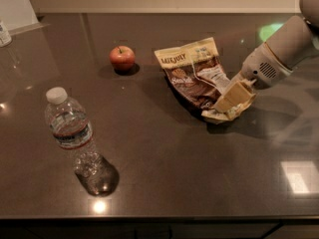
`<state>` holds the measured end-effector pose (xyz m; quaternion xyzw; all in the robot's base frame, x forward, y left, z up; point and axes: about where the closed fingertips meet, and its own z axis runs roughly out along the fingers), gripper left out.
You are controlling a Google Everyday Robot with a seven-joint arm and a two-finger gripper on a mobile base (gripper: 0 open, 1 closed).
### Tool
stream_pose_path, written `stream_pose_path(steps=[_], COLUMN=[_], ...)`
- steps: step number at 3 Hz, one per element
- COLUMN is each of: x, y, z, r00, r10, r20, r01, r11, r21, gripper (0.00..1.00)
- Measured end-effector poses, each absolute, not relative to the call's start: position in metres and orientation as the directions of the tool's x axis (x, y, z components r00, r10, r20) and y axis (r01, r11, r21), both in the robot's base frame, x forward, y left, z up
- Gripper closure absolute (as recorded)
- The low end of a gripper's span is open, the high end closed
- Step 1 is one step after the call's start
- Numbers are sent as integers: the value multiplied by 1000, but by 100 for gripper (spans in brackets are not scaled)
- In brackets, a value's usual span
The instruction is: Move brown chip bag near water bottle
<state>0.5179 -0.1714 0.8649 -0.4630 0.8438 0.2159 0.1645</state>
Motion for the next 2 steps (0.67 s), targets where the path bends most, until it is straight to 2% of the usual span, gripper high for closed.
stream_pose_path(steps=[1,2], x=[502,502], y=[-146,-146], z=[862,862], r00=[-506,-506], r10=[-713,-713], r20=[-486,-486], r01=[-862,-862], r11=[431,431], r21=[265,265], gripper=[100,100])
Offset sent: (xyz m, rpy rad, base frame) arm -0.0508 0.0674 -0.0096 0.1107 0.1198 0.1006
